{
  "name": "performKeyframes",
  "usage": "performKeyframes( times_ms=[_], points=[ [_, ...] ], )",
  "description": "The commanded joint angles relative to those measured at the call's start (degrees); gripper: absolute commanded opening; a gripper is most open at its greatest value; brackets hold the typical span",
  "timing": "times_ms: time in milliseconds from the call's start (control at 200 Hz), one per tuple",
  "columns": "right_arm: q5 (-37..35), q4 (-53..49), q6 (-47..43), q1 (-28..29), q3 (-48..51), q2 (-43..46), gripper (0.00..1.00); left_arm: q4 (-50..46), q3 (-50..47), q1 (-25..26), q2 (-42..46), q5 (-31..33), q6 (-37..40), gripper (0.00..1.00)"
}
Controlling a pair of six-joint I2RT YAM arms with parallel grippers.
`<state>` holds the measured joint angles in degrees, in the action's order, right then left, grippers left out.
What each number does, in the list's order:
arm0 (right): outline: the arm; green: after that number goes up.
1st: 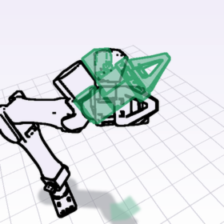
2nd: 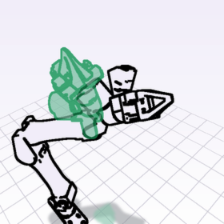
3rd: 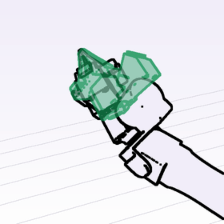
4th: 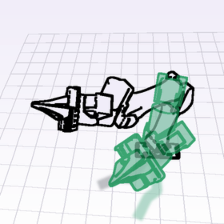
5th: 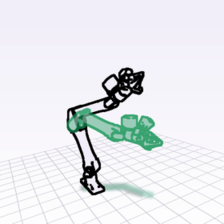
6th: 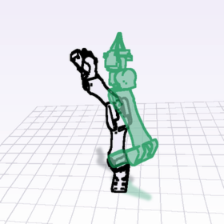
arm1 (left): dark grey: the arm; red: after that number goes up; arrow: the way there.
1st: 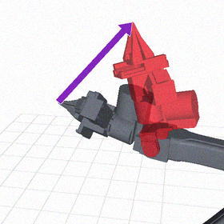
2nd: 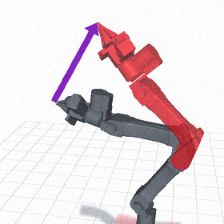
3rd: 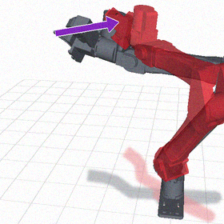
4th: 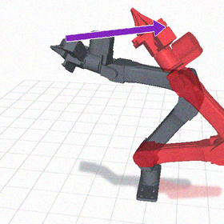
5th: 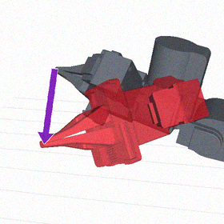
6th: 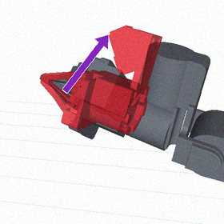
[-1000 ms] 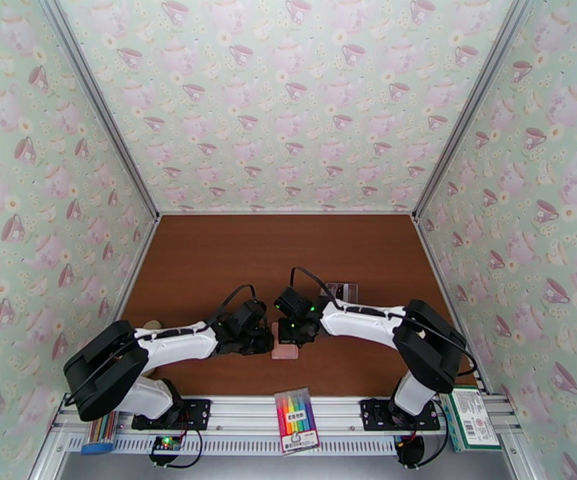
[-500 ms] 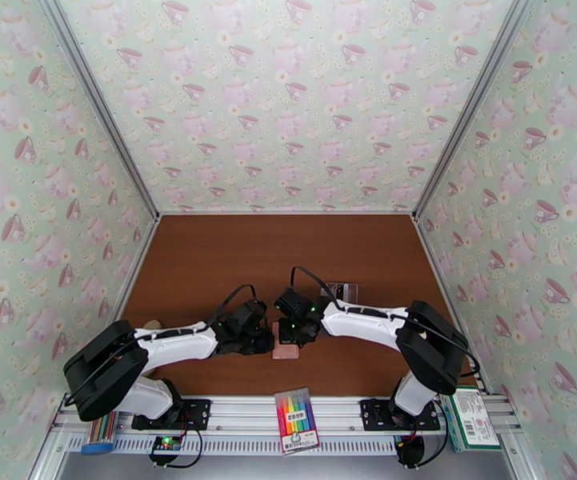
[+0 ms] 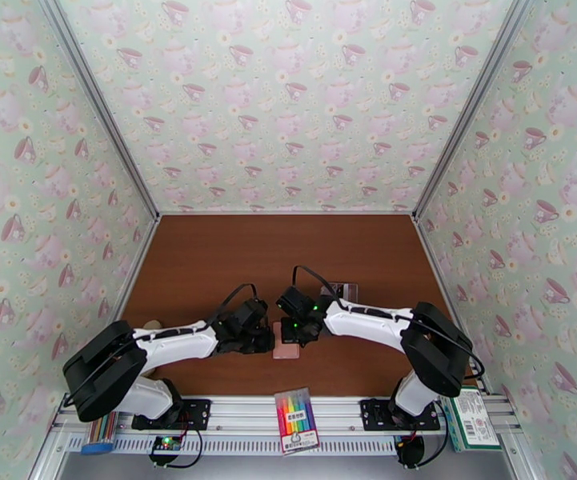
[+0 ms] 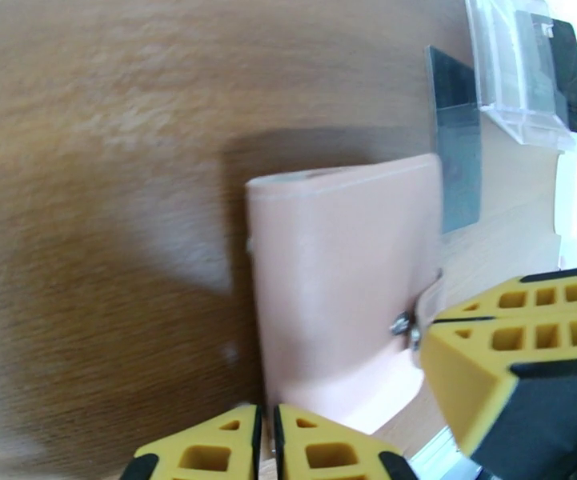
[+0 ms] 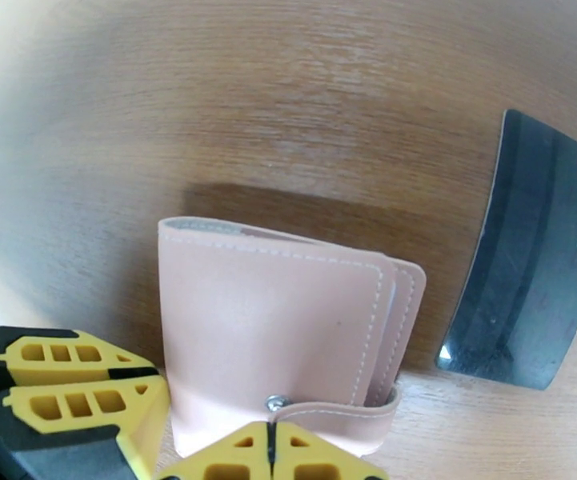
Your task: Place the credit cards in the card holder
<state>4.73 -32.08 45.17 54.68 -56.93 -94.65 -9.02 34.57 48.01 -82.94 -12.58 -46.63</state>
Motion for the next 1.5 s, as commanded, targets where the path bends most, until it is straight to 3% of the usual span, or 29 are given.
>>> performKeyframes(
  times_ms=[0,1492],
  points=[
    [-0.2,-0.5,-1.1,-0.4,-0.3,0.2,0.00,-1.1,2.1,-0.6,-0.8,0.8,1.5,0.16],
    [1.8,-0.6,-1.9,-0.8,-2.8,-4.0,0.00,-0.8,4.2,-1.2,-5.5,0.1,3.1,0.14]
  ],
)
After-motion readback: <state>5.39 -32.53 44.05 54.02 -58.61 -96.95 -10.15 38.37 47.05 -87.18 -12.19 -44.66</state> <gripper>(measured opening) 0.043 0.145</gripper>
